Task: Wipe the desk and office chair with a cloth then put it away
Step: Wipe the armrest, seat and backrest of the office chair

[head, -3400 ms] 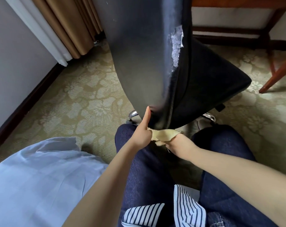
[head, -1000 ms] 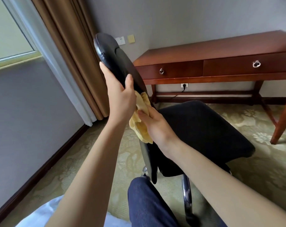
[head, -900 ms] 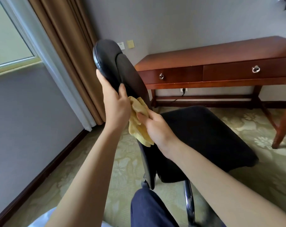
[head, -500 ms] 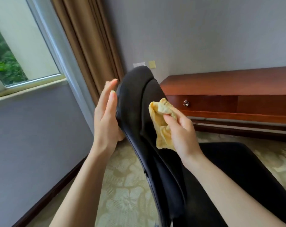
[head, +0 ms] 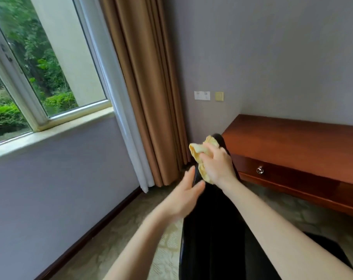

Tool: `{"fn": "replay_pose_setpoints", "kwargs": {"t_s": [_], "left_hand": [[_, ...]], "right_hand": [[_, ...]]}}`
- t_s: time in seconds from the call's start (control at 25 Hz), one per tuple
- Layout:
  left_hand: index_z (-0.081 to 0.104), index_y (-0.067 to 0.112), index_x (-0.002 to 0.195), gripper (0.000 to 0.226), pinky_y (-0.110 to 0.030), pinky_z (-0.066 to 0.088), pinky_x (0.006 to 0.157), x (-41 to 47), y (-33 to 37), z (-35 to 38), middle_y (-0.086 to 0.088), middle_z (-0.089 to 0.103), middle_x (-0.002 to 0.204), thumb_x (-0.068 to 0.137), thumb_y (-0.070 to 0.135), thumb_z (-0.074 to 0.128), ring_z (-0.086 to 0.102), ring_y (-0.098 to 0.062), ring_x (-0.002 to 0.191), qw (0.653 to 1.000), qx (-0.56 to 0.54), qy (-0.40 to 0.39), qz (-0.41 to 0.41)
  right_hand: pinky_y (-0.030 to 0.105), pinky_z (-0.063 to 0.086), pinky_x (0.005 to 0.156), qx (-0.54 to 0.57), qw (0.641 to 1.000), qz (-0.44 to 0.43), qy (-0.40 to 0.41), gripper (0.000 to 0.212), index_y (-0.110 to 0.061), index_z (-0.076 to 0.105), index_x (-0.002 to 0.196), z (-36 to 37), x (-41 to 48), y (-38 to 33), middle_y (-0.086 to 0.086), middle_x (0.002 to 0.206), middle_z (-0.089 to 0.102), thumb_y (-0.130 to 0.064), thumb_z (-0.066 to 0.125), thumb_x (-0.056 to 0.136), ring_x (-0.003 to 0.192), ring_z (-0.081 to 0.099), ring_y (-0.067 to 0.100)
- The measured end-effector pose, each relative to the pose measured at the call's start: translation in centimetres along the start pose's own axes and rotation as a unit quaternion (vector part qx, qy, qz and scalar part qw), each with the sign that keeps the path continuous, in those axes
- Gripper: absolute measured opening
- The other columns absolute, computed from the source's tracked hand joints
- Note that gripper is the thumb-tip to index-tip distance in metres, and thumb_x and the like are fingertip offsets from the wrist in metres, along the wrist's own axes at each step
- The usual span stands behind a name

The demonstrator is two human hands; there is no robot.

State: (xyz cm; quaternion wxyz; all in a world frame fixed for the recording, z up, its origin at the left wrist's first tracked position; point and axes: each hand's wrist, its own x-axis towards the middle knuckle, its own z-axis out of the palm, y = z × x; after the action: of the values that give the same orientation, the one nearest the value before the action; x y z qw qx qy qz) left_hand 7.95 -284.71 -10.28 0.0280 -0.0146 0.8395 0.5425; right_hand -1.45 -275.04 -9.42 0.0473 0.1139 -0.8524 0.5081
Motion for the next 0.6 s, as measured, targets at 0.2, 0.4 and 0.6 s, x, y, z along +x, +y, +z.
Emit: {"fn": "replay_pose_setpoints", "kwargs": {"t_s": [0.2,0.4,0.6], "left_hand": [[-0.013,0.024,0.151,0.079,-0.032,0.018,0.112,-0.7,1.7,2.2,-0.009,-0.023,0.156,0.094,0.001,0.036,0.007,-0.03,0.145,0.964,0.259,0.025,-0.048],[-0.008,0.016,0.151,0.08,-0.024,0.017,0.111,-2.3,2.3,3.6,0.001,-0.018,0.158,0.089,-0.007,0.036,0.009,-0.021,0.146,0.939,0.317,0.09,-0.097],[-0.004,0.012,0.152,0.075,-0.023,0.017,0.111,-5.6,2.9,6.6,-0.001,-0.015,0.159,0.09,-0.006,0.037,0.011,-0.021,0.146,0.924,0.32,0.139,-0.156]], "right_hand": [[0.035,0.037,0.106,0.014,0.986,0.074,-0.151,0.042,-0.019,0.045,0.14,-2.1,-0.2,-0.9,0.009,0.141,0.045,-0.028,0.037,0.1,0.126,0.045,0.025],[0.035,0.034,0.111,0.126,0.943,0.107,-0.288,0.044,-0.021,0.035,0.146,-4.9,-4.2,1.5,0.003,0.145,0.044,-0.027,0.036,0.102,0.129,0.045,0.019],[0.035,0.034,0.111,0.12,0.897,0.119,-0.408,0.045,-0.019,0.035,0.146,-8.2,-8.4,3.4,0.003,0.141,0.047,-0.031,0.032,0.103,0.127,0.046,0.018]]}}
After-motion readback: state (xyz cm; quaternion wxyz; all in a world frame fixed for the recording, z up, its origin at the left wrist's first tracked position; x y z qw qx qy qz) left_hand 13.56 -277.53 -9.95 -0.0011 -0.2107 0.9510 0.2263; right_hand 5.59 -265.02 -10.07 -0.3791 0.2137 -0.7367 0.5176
